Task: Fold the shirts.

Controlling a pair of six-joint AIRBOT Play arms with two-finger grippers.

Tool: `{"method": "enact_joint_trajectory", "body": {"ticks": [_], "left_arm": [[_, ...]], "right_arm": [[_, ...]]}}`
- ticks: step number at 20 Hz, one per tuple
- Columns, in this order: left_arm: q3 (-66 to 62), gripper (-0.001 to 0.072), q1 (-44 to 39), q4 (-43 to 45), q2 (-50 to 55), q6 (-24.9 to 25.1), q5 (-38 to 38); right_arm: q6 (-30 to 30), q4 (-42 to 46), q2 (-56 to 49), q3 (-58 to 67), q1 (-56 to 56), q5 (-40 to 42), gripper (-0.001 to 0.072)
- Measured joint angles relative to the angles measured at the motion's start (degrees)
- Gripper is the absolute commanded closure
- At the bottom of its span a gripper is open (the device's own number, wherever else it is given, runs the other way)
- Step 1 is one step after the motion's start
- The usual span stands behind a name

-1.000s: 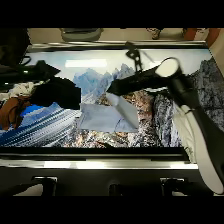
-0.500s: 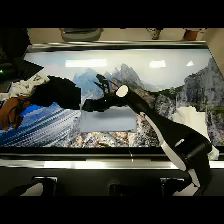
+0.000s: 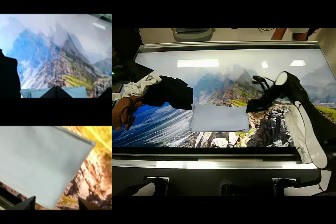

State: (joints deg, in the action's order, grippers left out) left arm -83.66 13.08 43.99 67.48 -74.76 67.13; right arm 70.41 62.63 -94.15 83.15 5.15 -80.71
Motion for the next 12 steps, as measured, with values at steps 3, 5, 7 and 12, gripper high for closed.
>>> {"method": "enact_joint_trajectory", "body": {"ticks": [3, 5, 7, 12], "left_arm": [[0.00, 0.0676, -0.33, 0.22, 0.00, 0.00, 0.00], [0.00, 0.0675, -0.68, 0.35, 0.00, 0.00, 0.00], [-0.02, 0.0676, -1.29, 0.44, 0.04, 0.00, -0.02], [-0.02, 0.0676, -3.52, 0.44, 0.79, 0.00, -0.42]], "right_arm": [[-2.14, -6.43, 0.61, -9.90, -2.84, 5.42, 0.0066], [-4.52, -12.81, -0.37, -14.38, -3.52, 10.16, 0.0103], [-6.71, -18.43, -1.95, -16.70, -3.63, 12.87, 0.0150], [-13.20, -24.72, -3.48, -17.55, -2.60, 12.85, 0.0660]]}}
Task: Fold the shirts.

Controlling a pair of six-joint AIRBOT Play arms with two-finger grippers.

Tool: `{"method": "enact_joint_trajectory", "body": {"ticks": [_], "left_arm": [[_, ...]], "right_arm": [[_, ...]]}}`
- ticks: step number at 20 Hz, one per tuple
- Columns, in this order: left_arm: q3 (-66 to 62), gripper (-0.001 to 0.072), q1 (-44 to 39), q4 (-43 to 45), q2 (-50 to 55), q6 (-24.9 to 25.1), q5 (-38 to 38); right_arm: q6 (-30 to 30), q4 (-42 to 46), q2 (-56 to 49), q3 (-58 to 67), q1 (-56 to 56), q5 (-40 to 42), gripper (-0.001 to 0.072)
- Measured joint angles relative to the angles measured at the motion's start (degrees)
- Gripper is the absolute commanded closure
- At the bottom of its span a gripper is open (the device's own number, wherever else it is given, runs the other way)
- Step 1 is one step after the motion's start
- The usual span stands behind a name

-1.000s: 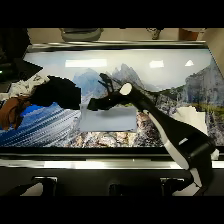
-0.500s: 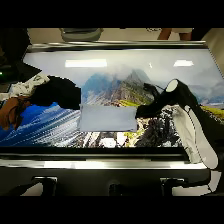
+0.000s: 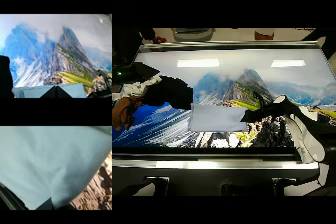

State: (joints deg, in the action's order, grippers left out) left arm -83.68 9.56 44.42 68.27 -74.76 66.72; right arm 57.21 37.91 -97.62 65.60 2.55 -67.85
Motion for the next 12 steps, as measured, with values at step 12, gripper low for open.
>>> {"method": "enact_joint_trajectory", "body": {"ticks": [12], "left_arm": [[0.87, 0.0675, -1.05, 0.72, 1.29, 0.87, -0.52]], "right_arm": [[2.25, 5.68, 17.86, 16.79, -26.05, -8.92, 0.0660]]}}
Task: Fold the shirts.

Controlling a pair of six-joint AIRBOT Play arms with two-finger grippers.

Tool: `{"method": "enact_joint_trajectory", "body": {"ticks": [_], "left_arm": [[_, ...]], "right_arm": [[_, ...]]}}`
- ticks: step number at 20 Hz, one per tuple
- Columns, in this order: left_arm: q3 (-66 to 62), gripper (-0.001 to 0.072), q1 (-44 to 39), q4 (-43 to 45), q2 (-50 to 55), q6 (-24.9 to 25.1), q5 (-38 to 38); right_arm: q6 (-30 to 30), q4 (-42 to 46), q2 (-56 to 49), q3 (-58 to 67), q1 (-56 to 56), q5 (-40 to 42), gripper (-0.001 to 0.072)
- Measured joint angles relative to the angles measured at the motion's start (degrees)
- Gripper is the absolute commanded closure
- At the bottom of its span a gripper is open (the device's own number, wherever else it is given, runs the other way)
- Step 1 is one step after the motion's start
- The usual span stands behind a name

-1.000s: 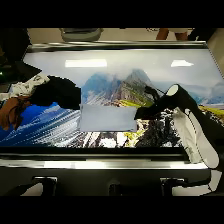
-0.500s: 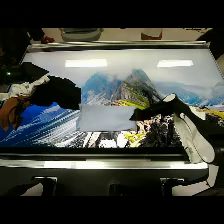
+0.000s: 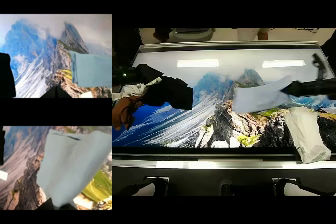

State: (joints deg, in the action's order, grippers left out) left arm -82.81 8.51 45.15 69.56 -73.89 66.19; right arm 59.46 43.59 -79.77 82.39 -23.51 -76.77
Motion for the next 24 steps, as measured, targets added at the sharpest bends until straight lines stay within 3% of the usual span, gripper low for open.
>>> {"method": "enact_joint_trajectory", "body": {"ticks": [6, 16, 19, 24], "left_arm": [[1.64, 0.0675, 0.00, 0.13, 0.11, 0.50, -1.31], [2.03, 0.0675, 0.00, 0.15, 0.13, 0.63, -1.66], [2.03, 0.0675, 0.00, 0.13, 0.15, 0.63, -1.68], [2.03, 0.0675, 0.00, 0.15, 0.02, 0.66, -1.64]], "right_arm": [[4.83, 1.46, 4.28, 3.91, -11.69, -3.82, 0.0660], [7.23, 1.44, 9.01, 4.85, -28.39, -11.69, 0.0659], [7.87, 8.83, 11.26, 4.83, -31.32, -17.51, 0.0658], [10.91, 25.49, 13.86, -0.68, -32.87, -20.22, 0.0658]]}}
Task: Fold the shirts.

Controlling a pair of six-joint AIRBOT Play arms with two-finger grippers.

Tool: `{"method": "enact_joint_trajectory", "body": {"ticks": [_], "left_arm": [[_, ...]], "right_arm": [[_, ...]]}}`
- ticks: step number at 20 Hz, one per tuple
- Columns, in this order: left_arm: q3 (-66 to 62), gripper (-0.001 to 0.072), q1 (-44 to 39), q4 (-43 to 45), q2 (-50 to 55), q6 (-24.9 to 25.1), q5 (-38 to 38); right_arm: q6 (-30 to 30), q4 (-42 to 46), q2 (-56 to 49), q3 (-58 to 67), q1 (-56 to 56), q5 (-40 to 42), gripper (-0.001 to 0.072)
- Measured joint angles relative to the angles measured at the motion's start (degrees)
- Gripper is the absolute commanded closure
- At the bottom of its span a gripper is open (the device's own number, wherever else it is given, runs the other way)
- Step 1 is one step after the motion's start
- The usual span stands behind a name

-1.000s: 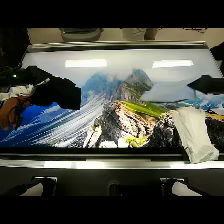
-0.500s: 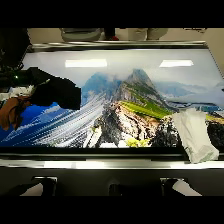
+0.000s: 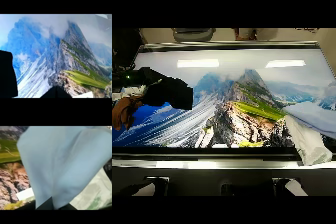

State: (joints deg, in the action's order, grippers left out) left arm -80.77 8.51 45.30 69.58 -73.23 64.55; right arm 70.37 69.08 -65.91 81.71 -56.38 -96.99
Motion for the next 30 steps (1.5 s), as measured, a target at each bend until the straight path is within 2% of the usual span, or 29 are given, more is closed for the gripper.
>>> {"method": "enact_joint_trajectory", "body": {"ticks": [3, 7, 11, 12, 13, 14, 18, 21, 22, 24, 26, 27, 28, 29, 30], "left_arm": [[0.00, 0.0676, 0.00, -0.02, 0.00, 0.00, 0.02], [0.00, 0.0675, 0.00, -0.02, 0.00, 0.00, 0.02], [0.00, 0.0675, 0.00, -0.02, 0.00, -0.02, 0.02], [0.00, 0.0675, 0.00, -0.02, 0.00, -0.02, 0.02], [0.00, 0.0675, 0.00, -0.02, 0.00, -0.02, 0.02], [0.00, 0.0675, 0.00, -0.02, 0.00, -0.02, 0.02], [-0.90, 0.0676, 0.00, -0.02, -0.02, -0.07, 0.07], [-5.55, 0.0679, 0.13, 0.17, -0.02, -0.17, -0.20], [-8.07, 0.0679, -0.07, 1.46, -0.04, -0.28, -1.16], [-12.76, 0.0679, -2.05, 10.08, 0.13, -3.37, -3.72], [-15.74, 0.0676, -5.97, 25.55, 1.18, -9.68, -4.76], [-16.55, 0.0652, -8.00, 33.00, 2.10, -12.52, -4.13], [-16.92, 0.0480, -9.84, 38.82, 3.17, -14.71, -2.29], [-16.55, 0.0192, -11.54, 43.19, 4.50, -16.57, 0.74], [-15.06, 0.0100, -12.94, 45.59, 5.81, -18.03, 4.83]], "right_arm": [[1.73, 7.04, 3.41, -12.11, -0.26, 1.53, 0.0658], [4.57, 11.08, 7.50, -28.02, -0.35, 6.82, 0.0658], [6.43, 13.20, 9.03, -35.06, -0.37, 12.09, 0.0647], [6.97, 13.62, 9.18, -35.82, -0.39, 12.96, 0.0505], [7.89, 14.21, 9.29, -36.48, -0.37, 13.62, 0.0186], [8.37, 14.91, 9.38, -36.94, -0.39, 13.92, 0.0036], [7.58, 17.46, 9.90, -35.04, -0.24, 15.21, 0.0038], [6.29, 20.98, 10.84, -25.09, -0.11, 20.61, 0.0047], [5.90, 20.94, 11.28, -20.50, 0.57, 24.70, 0.0094], [4.39, 18.18, 11.85, -12.44, 4.59, 34.29, 0.0116], [1.20, 13.84, 12.04, -7.02, 12.98, 42.45, 0.0116], [-0.37, 12.66, 11.72, -5.60, 18.40, 44.33, 0.0116], [-1.46, 12.11, 10.97, -4.87, 24.24, 44.26, 0.0116], [-2.14, 12.22, 9.68, -4.66, 30.51, 42.80, 0.0096], [-2.45, 12.55, 7.78, -4.90, 36.39, 40.22, 0.0085]]}}
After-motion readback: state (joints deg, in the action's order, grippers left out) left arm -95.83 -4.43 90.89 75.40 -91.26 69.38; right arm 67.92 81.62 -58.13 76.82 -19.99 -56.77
